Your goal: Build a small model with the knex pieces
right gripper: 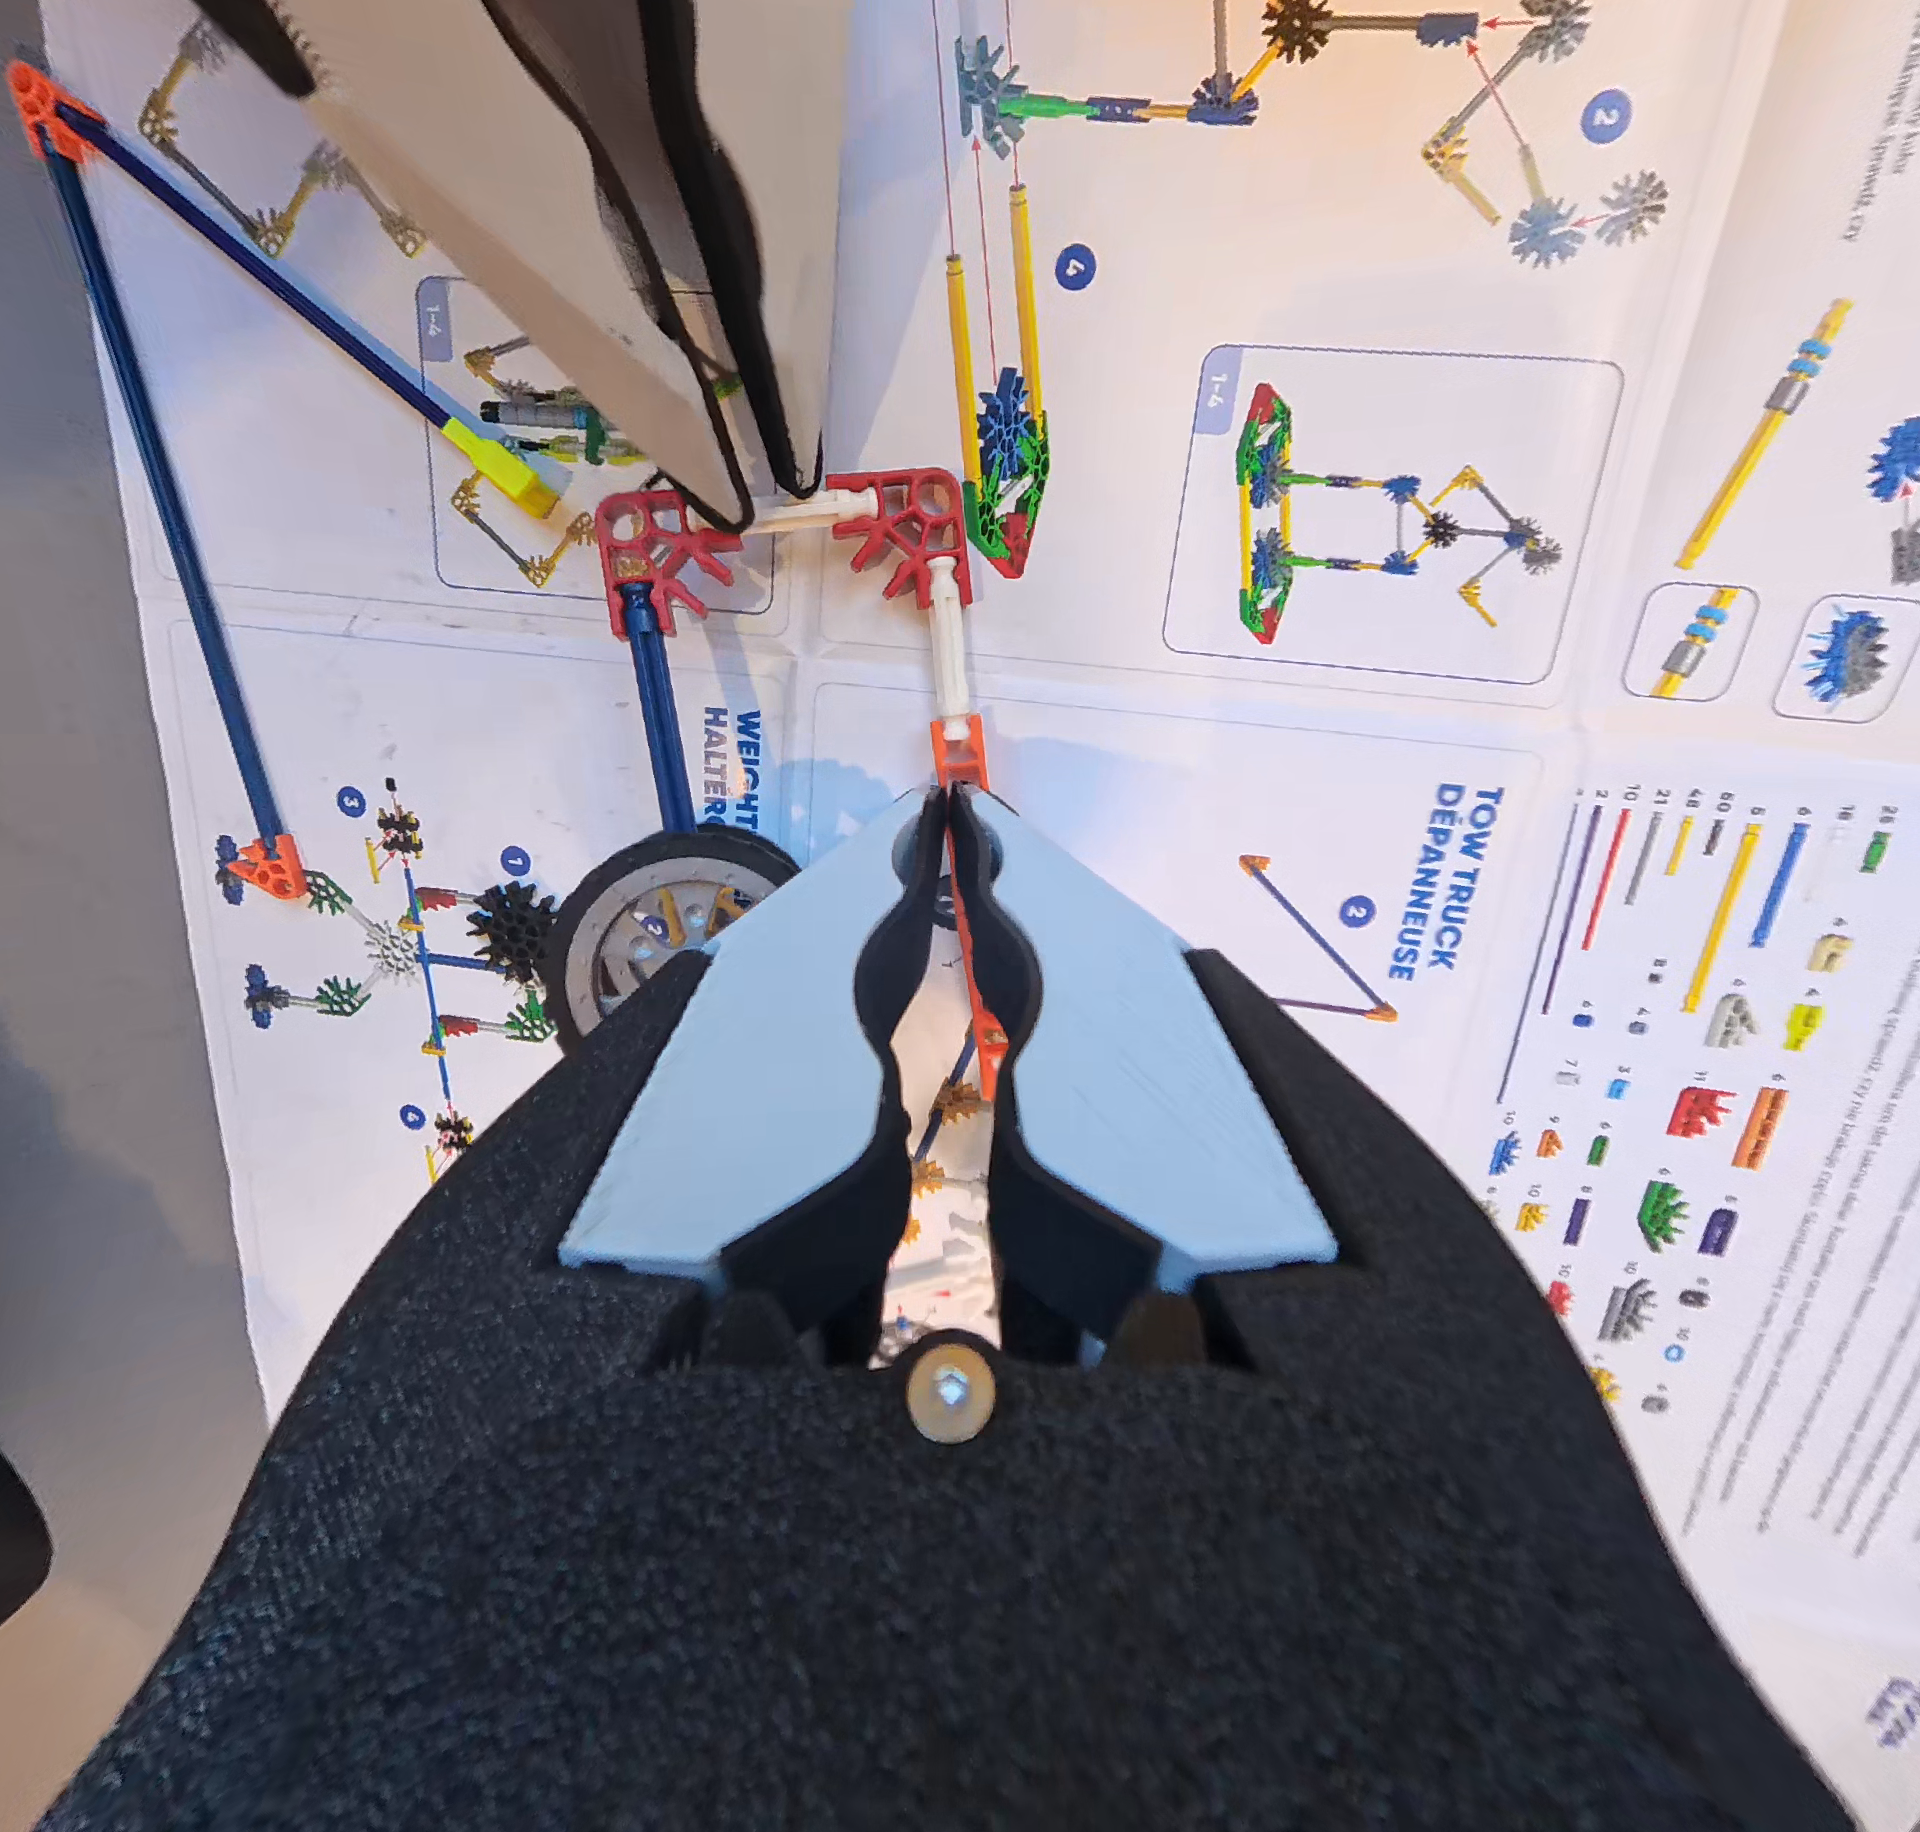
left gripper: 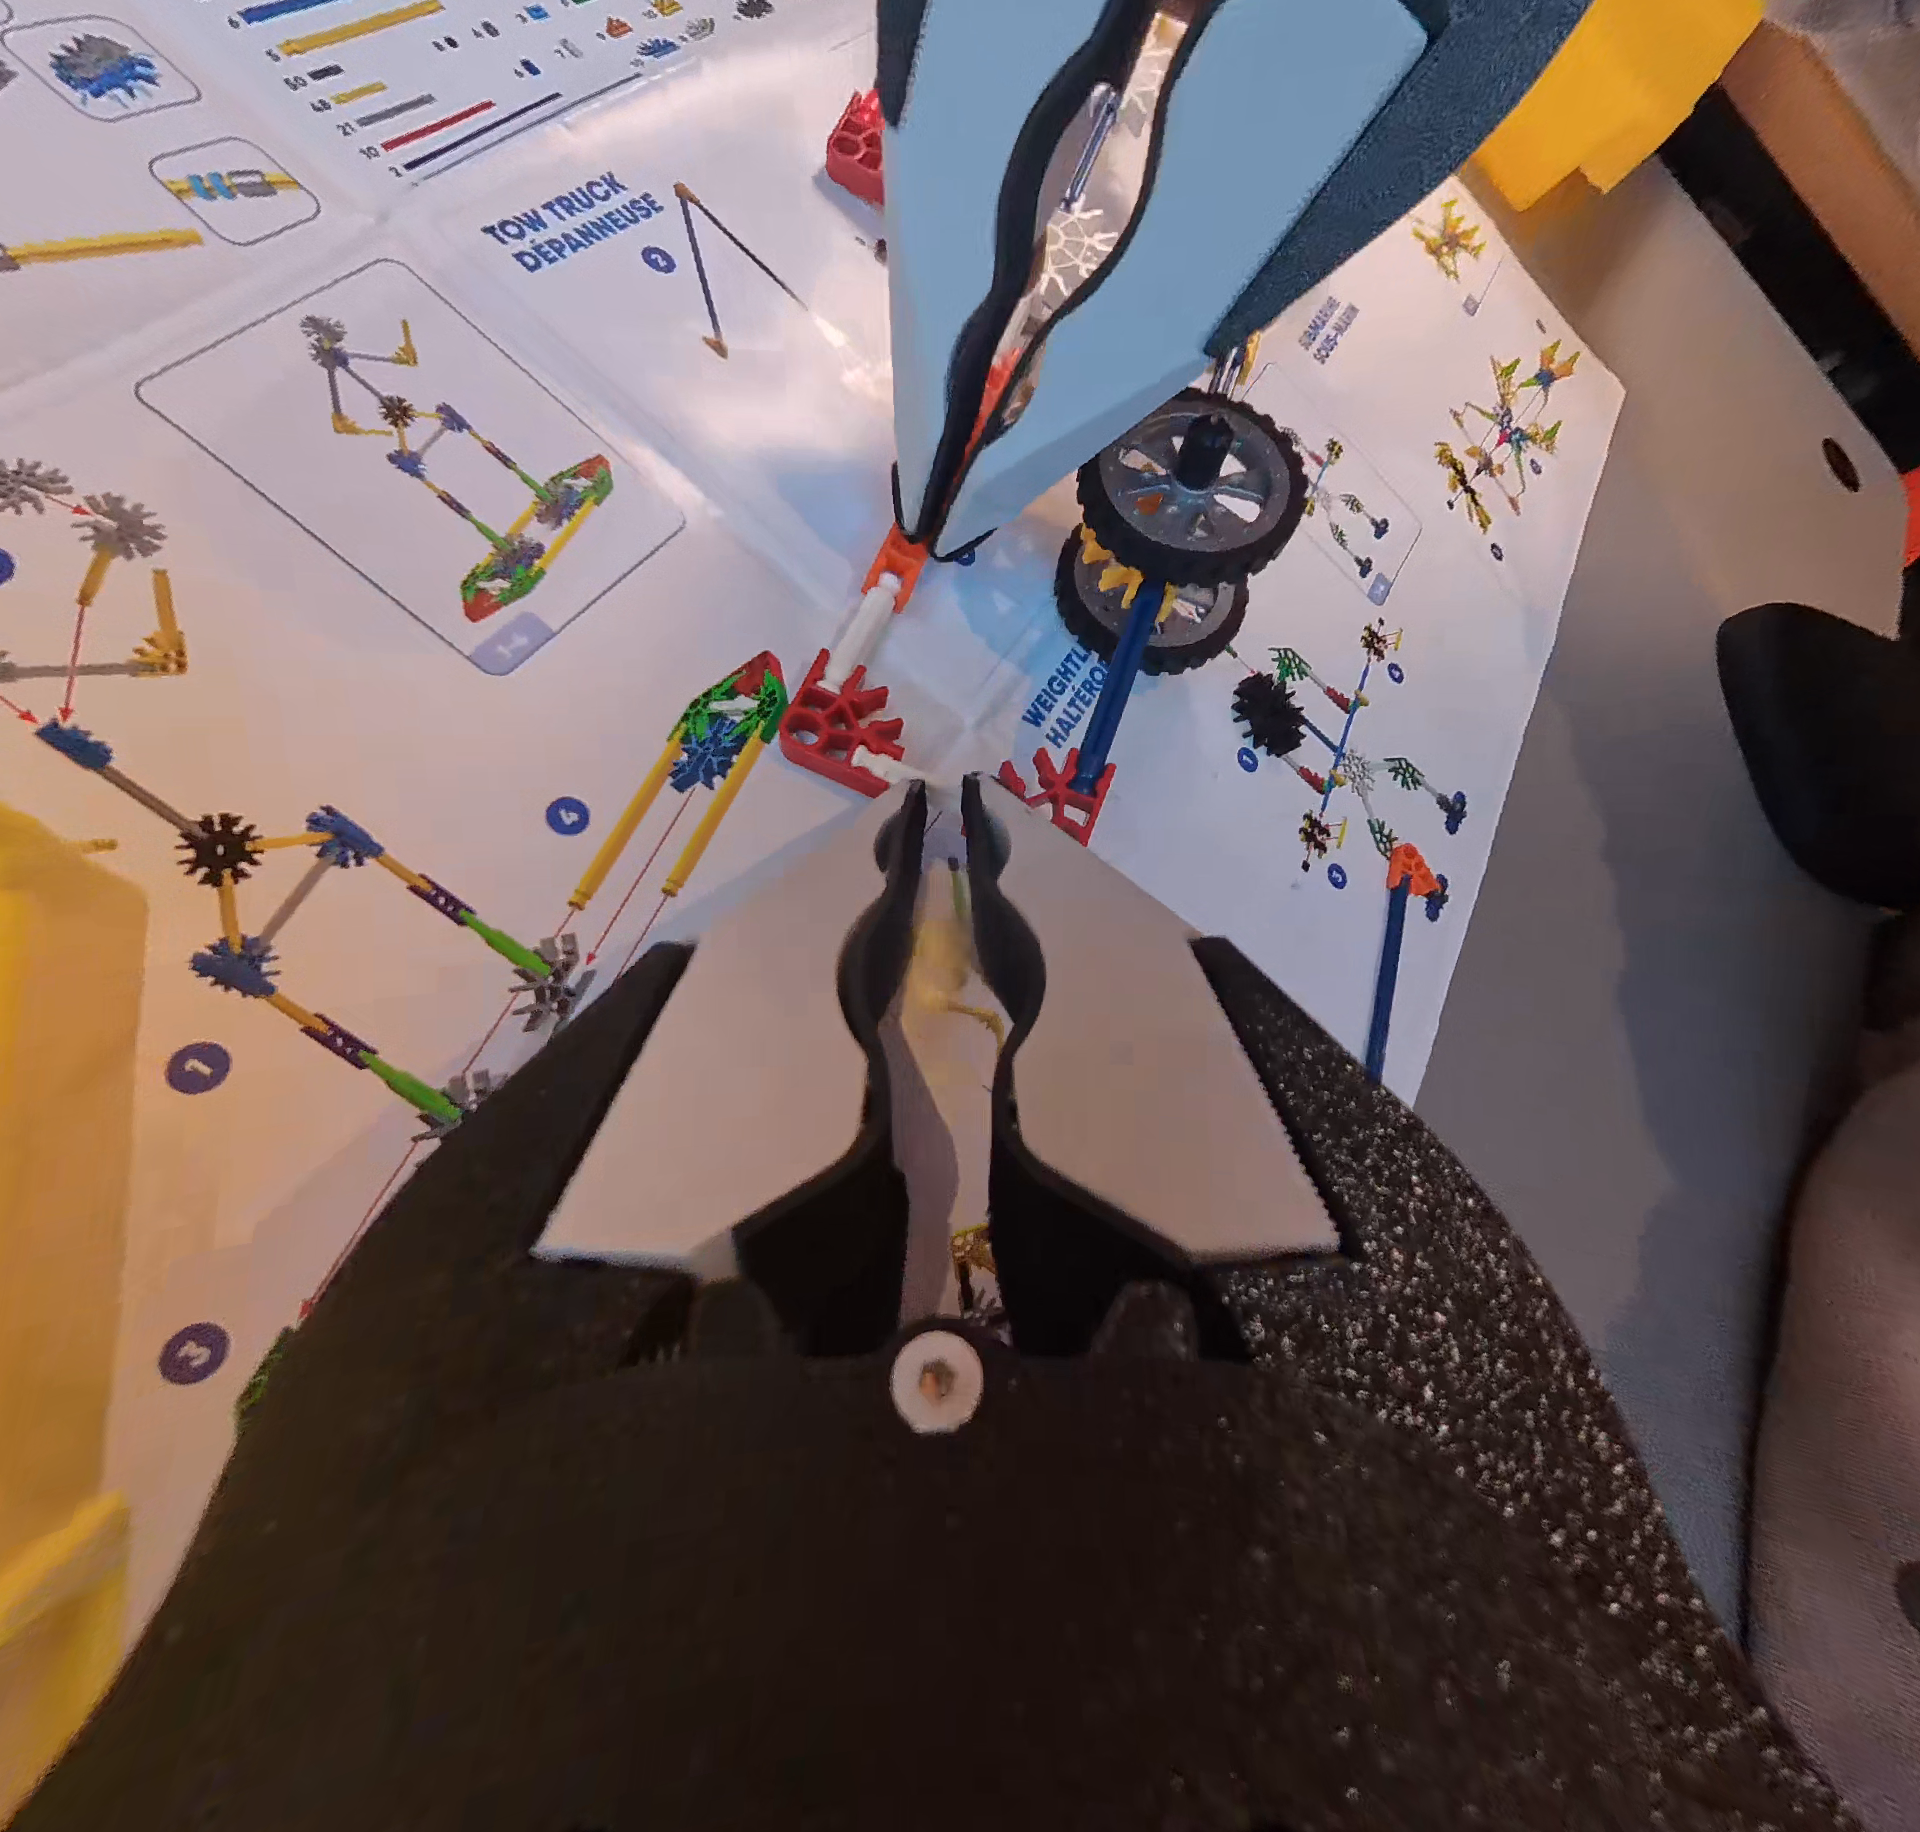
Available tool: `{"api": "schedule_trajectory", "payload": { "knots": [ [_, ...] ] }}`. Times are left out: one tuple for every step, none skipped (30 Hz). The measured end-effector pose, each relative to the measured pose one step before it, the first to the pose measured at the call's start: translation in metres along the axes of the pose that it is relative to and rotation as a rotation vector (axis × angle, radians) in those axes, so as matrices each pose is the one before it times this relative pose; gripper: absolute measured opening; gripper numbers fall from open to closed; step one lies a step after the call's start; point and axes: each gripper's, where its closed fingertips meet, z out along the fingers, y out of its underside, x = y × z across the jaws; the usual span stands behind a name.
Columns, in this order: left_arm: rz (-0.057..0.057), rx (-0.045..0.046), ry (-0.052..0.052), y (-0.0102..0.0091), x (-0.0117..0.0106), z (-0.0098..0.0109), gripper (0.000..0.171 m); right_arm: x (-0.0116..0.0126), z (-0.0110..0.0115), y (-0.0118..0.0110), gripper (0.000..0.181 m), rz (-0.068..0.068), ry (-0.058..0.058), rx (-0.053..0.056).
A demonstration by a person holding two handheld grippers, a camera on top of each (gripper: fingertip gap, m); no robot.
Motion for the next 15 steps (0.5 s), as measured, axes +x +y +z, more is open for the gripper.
{"api": "schedule_trajectory", "payload": {
  "knots": [
    [0.0193,0.00013,-0.0175,0.00042,0.00014,0.00079,0.004,-0.00031,0.00166,0.00149,0.0,-0.0024,-0.0011,-0.0179],
    [0.0205,-0.00041,-0.0172,0.00051,-0.00007,0.00045,0.004,-0.00002,-0.00045,-0.00017,0.0,-0.0051,-0.0002,-0.0088],
    [0.0148,0.0002,-0.0121,0.00017,0.00007,0.00009,0.004,0.00013,0.00007,0.00002,0.0,-0.0117,0.0054,-0.0068],
    [0.0051,-0.00034,-0.0042,-0.00005,0.00004,0.00014,0.004,-0.00012,-0.00002,0.0001,0.0,-0.0013,0.0058,-0.0034],
    [0.0009,-0.00087,0.0012,0.00013,-0.00006,0.0,0.004,0.00009,0.00005,0.0001,0.0,0.0032,0.0046,-0.0019],
    [-0.0002,-0.00173,0.0031,0.00001,-0.00023,0.0001,0.004,-0.00005,0.00003,0.00001,0.0,-0.0003,0.0027,-0.0003],
    [-0.0004,-0.00199,0.0025,-0.00015,-0.00044,0.00008,0.002,0.00002,0.00002,0.00001,0.0,-0.0002,0.0004,0.0005],
    [0.0007,-0.00217,0.0024,-0.00013,-0.00045,-0.00006,0.002,0.00003,0.00002,0.00008,0.0,0.0047,-0.0022,0.0],
    [0.0021,-0.0011,0.0013,-0.0001,-0.00032,0.00003,0.001,-0.00005,0.0,-0.00002,0.0,0.0072,-0.0033,-0.0008],
    [0.0018,0.00103,0.0005,-0.00005,-0.00016,-0.0001,0.001,0.00005,0.00009,-0.00004,0.0,0.0018,-0.0008,0.0],
    [0.0003,0.00207,0.0001,-0.00006,-0.00003,-0.00013,0.001,-0.00005,-0.00004,0.00003,0.0,-0.0029,0.0016,0.0009],
    [0.0004,0.00187,0.0,-0.00011,-0.00002,-0.00021,0.001,-0.00002,-0.00006,0.00002,0.0,-0.0002,0.0015,0.0011],
    [-0.0008,0.00103,0.0015,-0.00018,0.00006,-0.00033,0.001,-0.00007,-0.00017,-0.00012,0.0,-0.0032,0.0024,0.0018],
    [-0.0044,0.00172,0.0044,-0.00041,-0.00007,-0.00041,0.002,0.00004,-0.00052,-0.00019,0.0,-0.0135,0.0064,-0.0001],
    [-0.0082,0.00398,0.0076,-0.00054,0.00017,-0.00043,0.002,0.00007,-0.00047,-0.00001,0.0,-0.026,0.0131,-0.0036]
  ]
}}
